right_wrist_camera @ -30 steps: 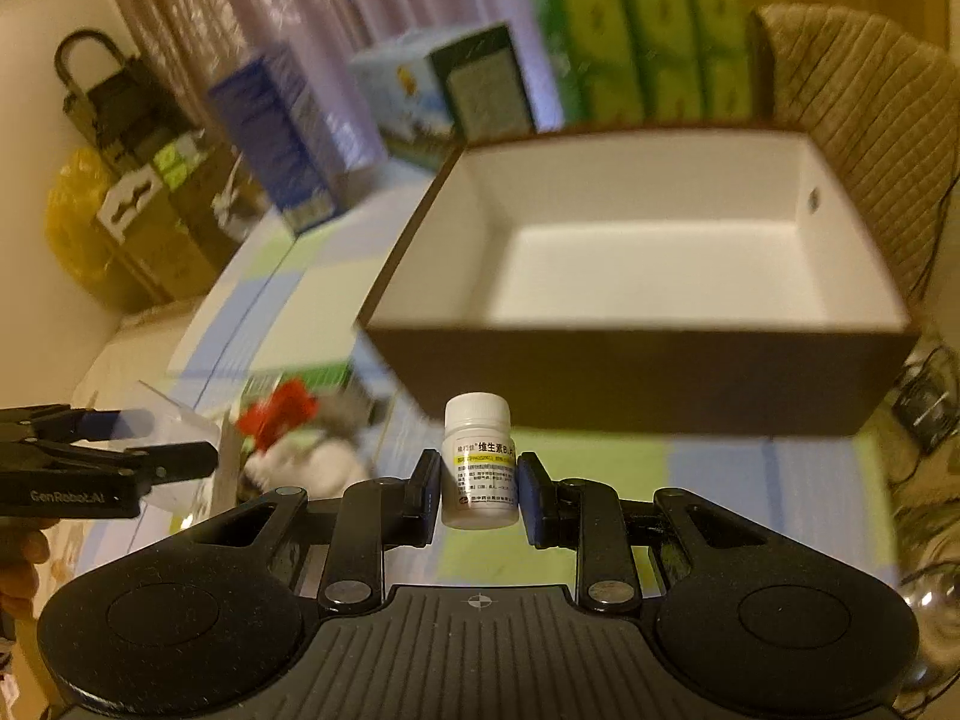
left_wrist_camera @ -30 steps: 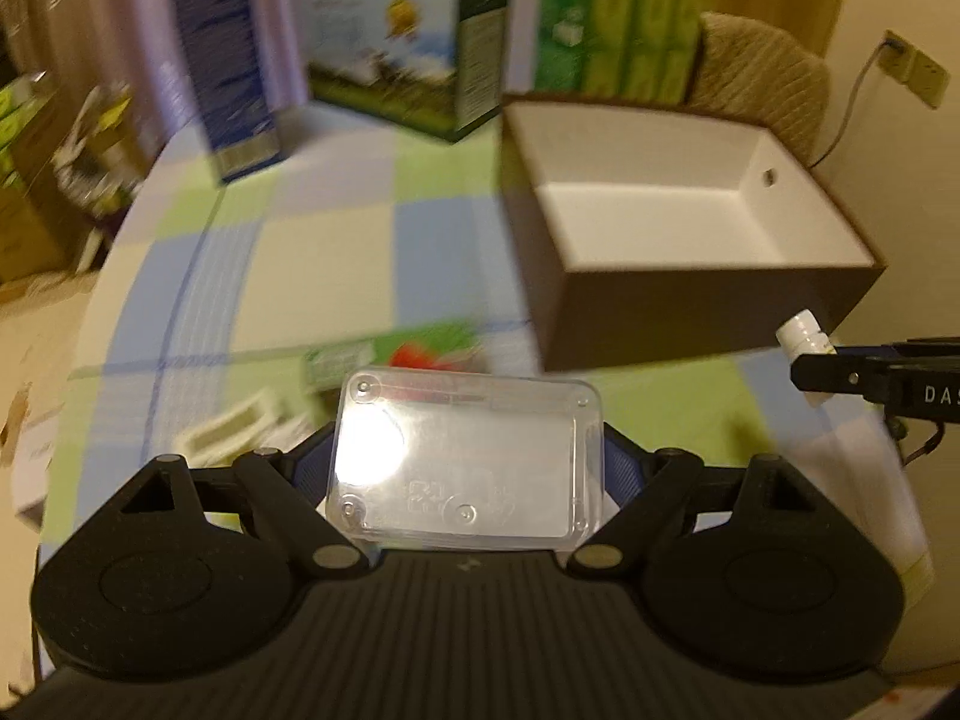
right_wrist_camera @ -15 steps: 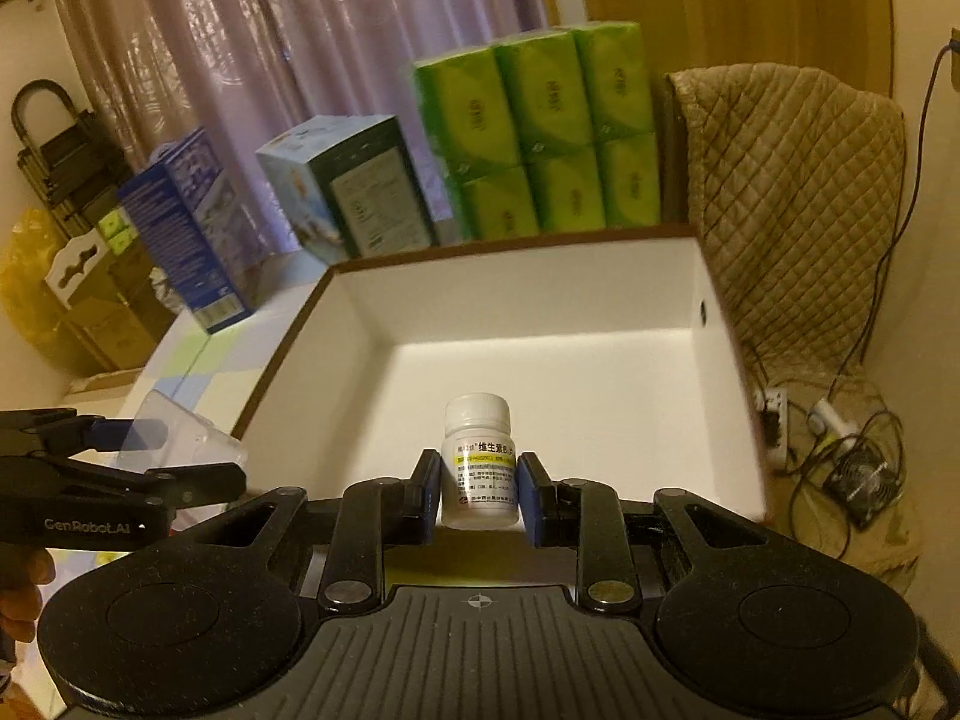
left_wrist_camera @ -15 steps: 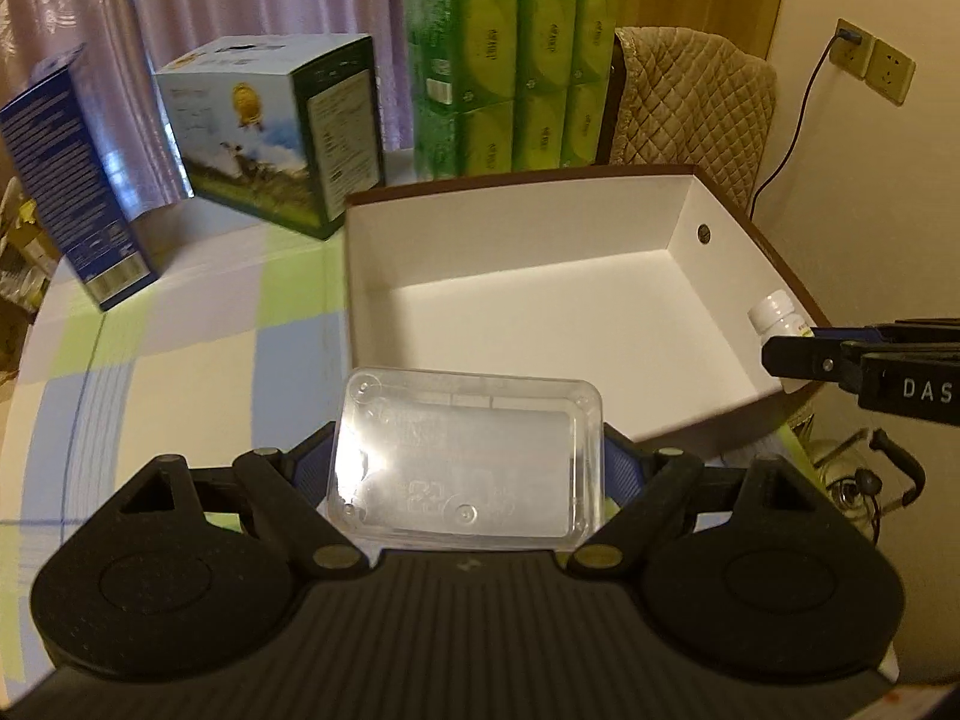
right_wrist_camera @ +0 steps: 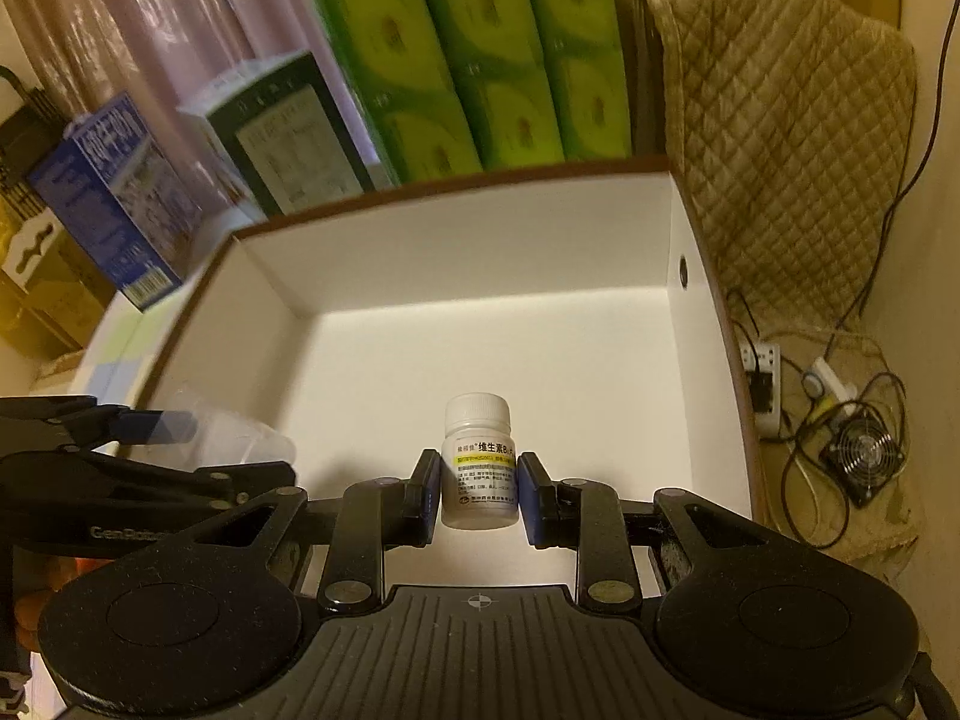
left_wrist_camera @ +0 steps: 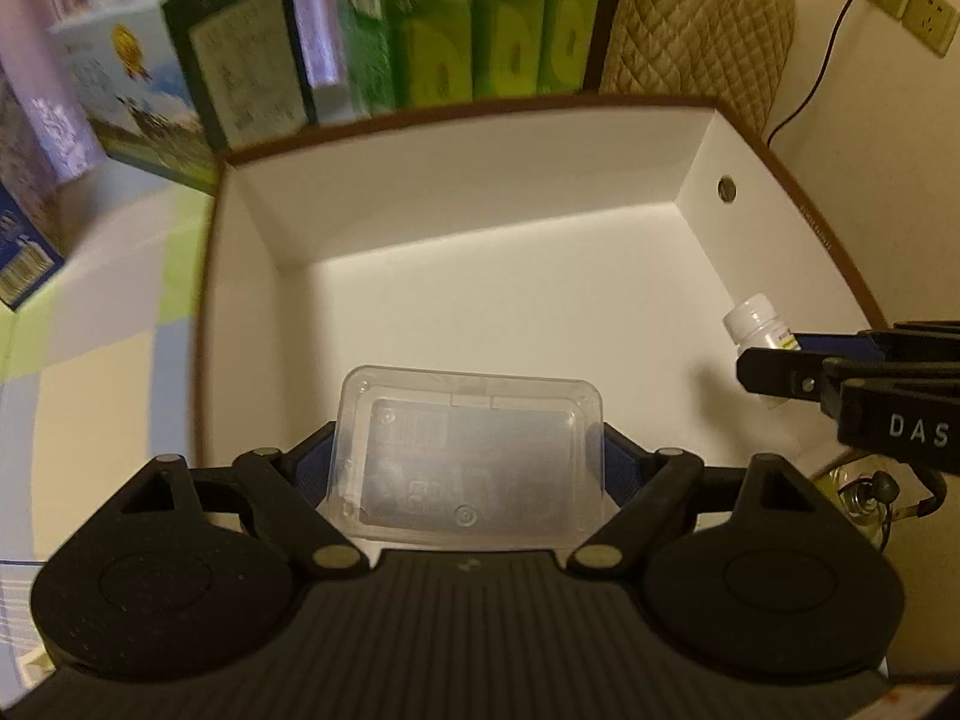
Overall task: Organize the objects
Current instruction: 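Carry the plastic box and pill bottle over the brown box with both tools, then open both tools to drop the plastic box and pill bottle inside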
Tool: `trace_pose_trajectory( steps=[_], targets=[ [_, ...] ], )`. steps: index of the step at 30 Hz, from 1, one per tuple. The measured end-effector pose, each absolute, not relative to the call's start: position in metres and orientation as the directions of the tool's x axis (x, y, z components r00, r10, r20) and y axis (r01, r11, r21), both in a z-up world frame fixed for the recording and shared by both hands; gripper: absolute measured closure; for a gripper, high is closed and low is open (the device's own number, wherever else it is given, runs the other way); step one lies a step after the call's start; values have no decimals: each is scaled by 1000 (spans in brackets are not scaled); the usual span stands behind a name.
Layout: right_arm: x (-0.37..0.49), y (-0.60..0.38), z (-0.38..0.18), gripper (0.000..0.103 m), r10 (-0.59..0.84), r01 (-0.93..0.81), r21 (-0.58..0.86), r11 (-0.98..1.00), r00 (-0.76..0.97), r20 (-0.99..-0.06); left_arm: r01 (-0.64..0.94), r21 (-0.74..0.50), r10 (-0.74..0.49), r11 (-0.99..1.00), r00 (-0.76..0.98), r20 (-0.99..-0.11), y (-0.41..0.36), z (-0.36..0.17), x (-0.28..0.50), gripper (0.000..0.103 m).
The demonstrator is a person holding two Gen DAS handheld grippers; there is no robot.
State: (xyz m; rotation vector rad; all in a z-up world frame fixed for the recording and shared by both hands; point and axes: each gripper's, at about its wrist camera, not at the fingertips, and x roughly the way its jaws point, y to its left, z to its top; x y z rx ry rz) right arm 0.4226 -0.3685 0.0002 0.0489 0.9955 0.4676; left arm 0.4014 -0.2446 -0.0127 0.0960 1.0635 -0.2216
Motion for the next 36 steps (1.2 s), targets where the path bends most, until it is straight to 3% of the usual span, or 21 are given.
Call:
trace_pose_trajectory(
  steps=[13, 20, 32, 33, 35, 36],
  targets=[
    [447, -371, -31, 79, 365, -354, 228, 907, 391, -845, 270, -56, -159, 961, 376, -913, -268, -54, 424, 19],
    [451, -374, -34, 79, 370, -348, 238, 907, 383, -846, 288, -59, -170, 956, 378, -910, -268, -50, 424, 9],
    [451, -370, -31, 79, 434, -382, 290, 877, 376, -818, 269, -34, -145, 963, 406, -902, -258, -35, 421, 9],
    [451, -368, -30, 78, 441, -385, 296, 874, 376, -815, 267, -33, -144, 963, 408, -902, -258, -34, 421, 9],
    [451, -366, -30, 60, 434, -383, 289, 878, 380, -817, 263, -31, -141, 964, 411, -901, -256, -34, 421, 9],
    [450, -366, -29, 57, 434, -386, 285, 877, 386, -814, 261, -31, -141, 965, 413, -900, -256, -33, 420, 9]
  ],
)
